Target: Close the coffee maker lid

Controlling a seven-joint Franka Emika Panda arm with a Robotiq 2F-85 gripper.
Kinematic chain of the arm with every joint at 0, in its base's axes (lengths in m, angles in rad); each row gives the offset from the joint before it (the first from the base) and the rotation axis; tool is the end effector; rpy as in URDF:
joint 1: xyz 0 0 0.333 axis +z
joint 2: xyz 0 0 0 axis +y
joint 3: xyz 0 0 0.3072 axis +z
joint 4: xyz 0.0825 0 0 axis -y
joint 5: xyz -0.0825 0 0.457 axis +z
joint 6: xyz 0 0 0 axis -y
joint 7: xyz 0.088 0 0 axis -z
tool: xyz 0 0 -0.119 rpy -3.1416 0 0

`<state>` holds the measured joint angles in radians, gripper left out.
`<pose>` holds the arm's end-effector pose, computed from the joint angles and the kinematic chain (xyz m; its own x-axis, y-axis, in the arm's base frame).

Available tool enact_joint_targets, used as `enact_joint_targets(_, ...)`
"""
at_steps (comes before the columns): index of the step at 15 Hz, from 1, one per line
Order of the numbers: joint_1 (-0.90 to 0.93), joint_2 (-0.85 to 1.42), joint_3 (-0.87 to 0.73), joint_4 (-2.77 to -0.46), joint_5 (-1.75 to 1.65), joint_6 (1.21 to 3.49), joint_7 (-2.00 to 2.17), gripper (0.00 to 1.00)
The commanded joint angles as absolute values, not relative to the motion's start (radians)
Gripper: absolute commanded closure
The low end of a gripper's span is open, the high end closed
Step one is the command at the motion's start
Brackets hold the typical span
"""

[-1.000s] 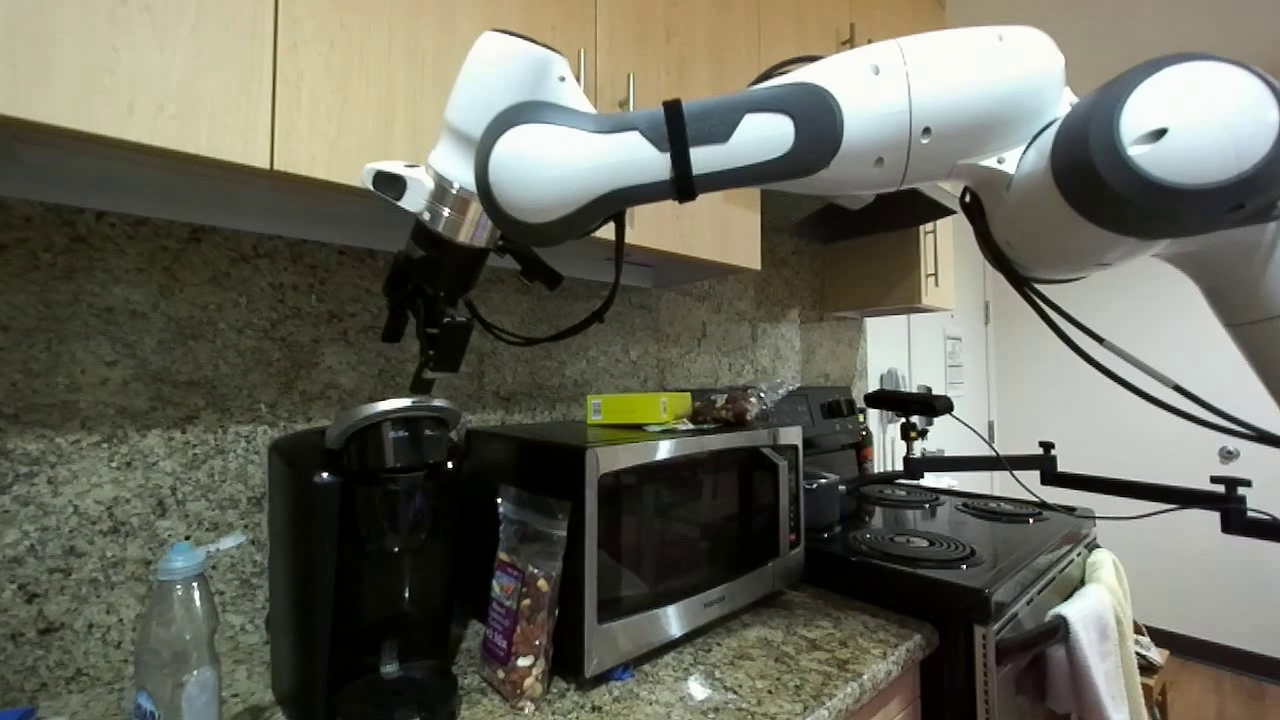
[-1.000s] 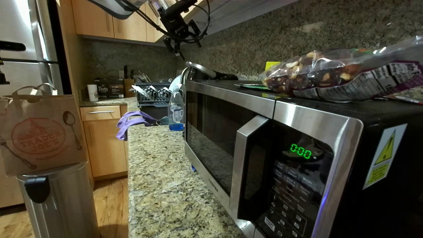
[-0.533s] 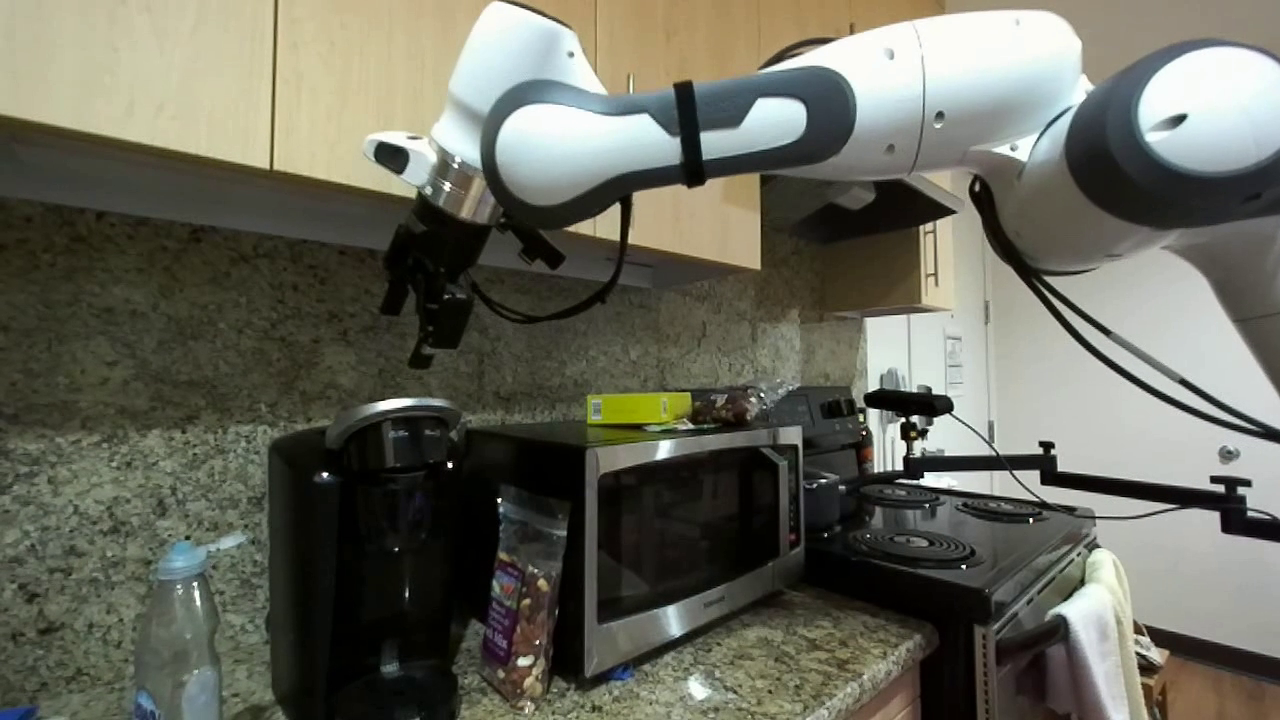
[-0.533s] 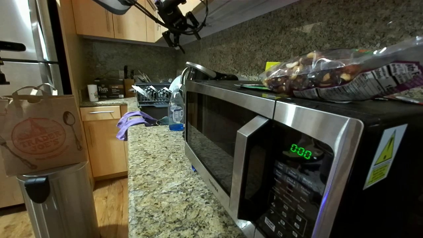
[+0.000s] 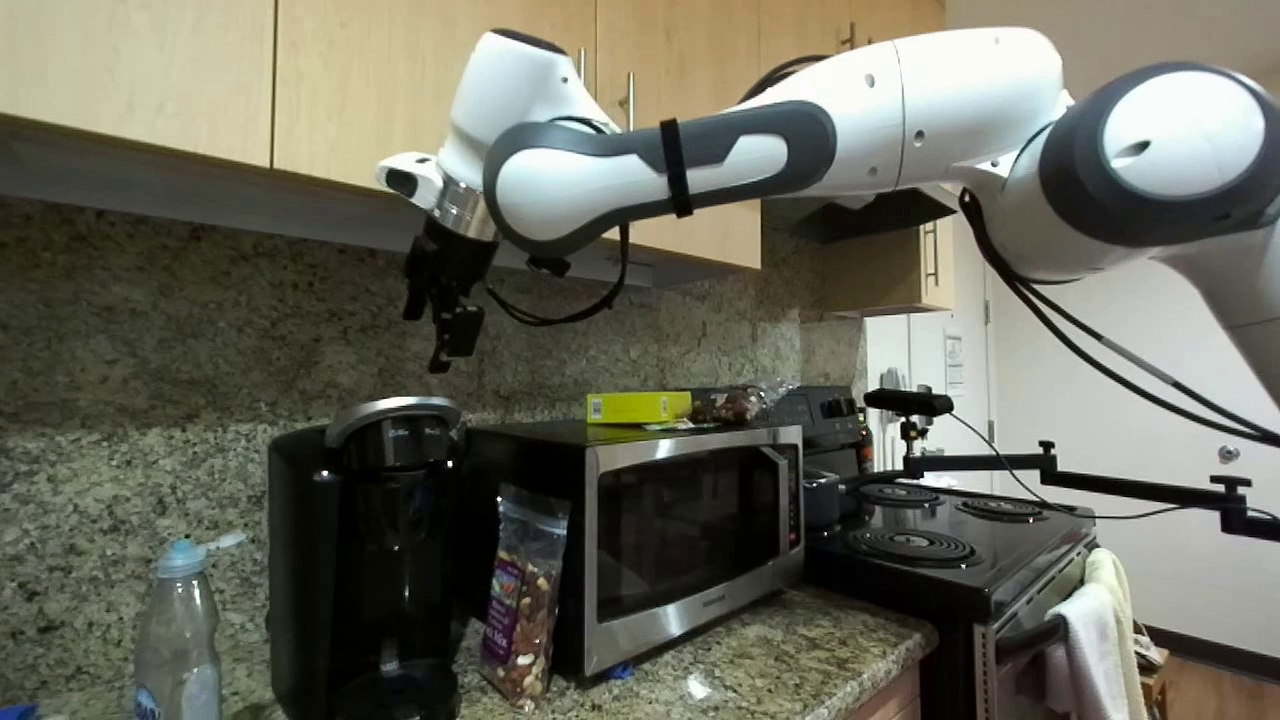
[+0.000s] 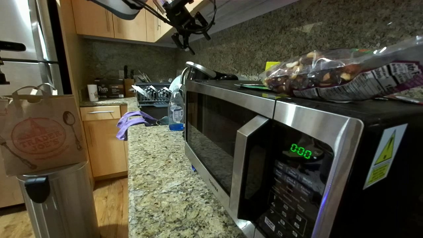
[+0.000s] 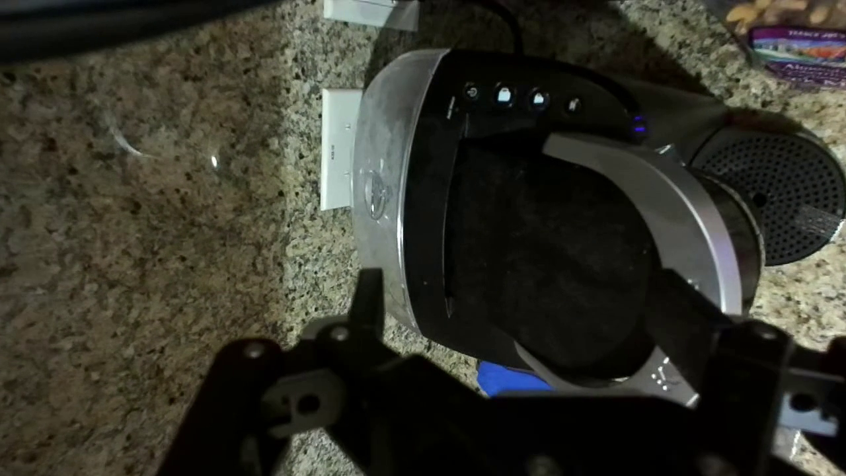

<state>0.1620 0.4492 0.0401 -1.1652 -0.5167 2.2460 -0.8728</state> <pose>0.7981 0.1364 0.5971 0.3198 0.9468 -0.0358 0.6827 -0.2041 0.7016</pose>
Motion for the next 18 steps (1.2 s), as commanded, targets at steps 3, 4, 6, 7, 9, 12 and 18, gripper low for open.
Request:
enact_joint_targets(3, 0.154, 0.502, 0.051, -1.102, -0.498, 2.246, -0.914, 0.00)
enact_joint_targets(4, 0.152, 0.507, 0.054, -1.101, -0.494, 2.252, -0.919, 0.00)
enact_joint_targets(6, 0.141, 0.514, 0.071, -1.101, -0.464, 2.265, -0.942, 0.00)
enact_joint_targets(7, 0.134, 0.514, 0.084, -1.107, -0.442, 2.277, -0.959, 0.00)
enact_joint_targets(9, 0.126, 0.512, 0.103, -1.117, -0.399, 2.295, -0.985, 0.00)
enact_joint_targets(12, 0.122, 0.511, 0.119, -1.125, -0.353, 2.275, -1.003, 0.00)
enact_joint_targets(18, 0.140, 0.525, 0.079, -1.120, -0.383, 2.209, -0.961, 0.00)
